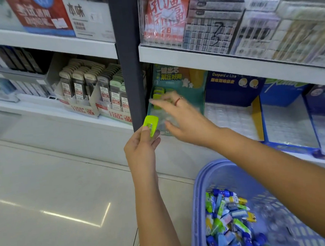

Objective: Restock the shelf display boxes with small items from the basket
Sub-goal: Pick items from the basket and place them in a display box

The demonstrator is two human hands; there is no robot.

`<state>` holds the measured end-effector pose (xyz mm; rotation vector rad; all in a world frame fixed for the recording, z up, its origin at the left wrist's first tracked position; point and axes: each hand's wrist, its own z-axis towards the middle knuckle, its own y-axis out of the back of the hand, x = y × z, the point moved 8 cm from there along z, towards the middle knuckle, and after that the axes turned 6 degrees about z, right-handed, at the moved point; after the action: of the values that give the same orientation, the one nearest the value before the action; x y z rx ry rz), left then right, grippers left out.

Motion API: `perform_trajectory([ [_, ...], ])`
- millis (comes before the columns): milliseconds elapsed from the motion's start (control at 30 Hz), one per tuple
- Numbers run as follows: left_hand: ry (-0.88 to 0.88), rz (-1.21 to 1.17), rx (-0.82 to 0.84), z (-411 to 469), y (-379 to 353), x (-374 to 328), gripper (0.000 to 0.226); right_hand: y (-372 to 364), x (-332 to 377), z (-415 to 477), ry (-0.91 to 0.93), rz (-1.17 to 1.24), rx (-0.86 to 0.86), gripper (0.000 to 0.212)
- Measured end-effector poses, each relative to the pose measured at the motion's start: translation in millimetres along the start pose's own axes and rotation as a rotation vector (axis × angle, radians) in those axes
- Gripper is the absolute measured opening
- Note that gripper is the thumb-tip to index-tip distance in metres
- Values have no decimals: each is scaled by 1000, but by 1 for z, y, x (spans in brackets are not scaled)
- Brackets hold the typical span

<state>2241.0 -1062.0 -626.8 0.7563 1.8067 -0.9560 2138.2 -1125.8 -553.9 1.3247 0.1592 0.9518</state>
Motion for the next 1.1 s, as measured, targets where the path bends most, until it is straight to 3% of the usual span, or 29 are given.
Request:
perform_trajectory([
  [100,-97,123,77,-5,-14,-11,28,-1,22,-26,146,-57,67,54],
  [200,-185,205,194,-12,-33,-19,29,19,24,-29,183,-134,-60,40],
  [367,-177,89,283,-8,-45,-25,31,32,25,-20,299,-220,-131,29],
  [567,-58,-11,272,-2,-54,-19,35,23,-1,-2,67,109,-17,31],
  [633,-161,230,219,1,-51,-21,34,28,-17,2,-49,179,-90,30],
  [733,-423,788,225,-2,-59,-25,33,50,-44,5,-207,183,-246,30],
  [833,-461,1184,330,-2,-76,0,44,51,-56,17,-220,14,-187,31],
  [933,-485,1302,341,-7,-85,13,48,40,-66,27,-263,-61,-109,38],
  [1100,-516,1251,305,-8,-83,10,49,20,-61,39,-144,-129,-5,33],
])
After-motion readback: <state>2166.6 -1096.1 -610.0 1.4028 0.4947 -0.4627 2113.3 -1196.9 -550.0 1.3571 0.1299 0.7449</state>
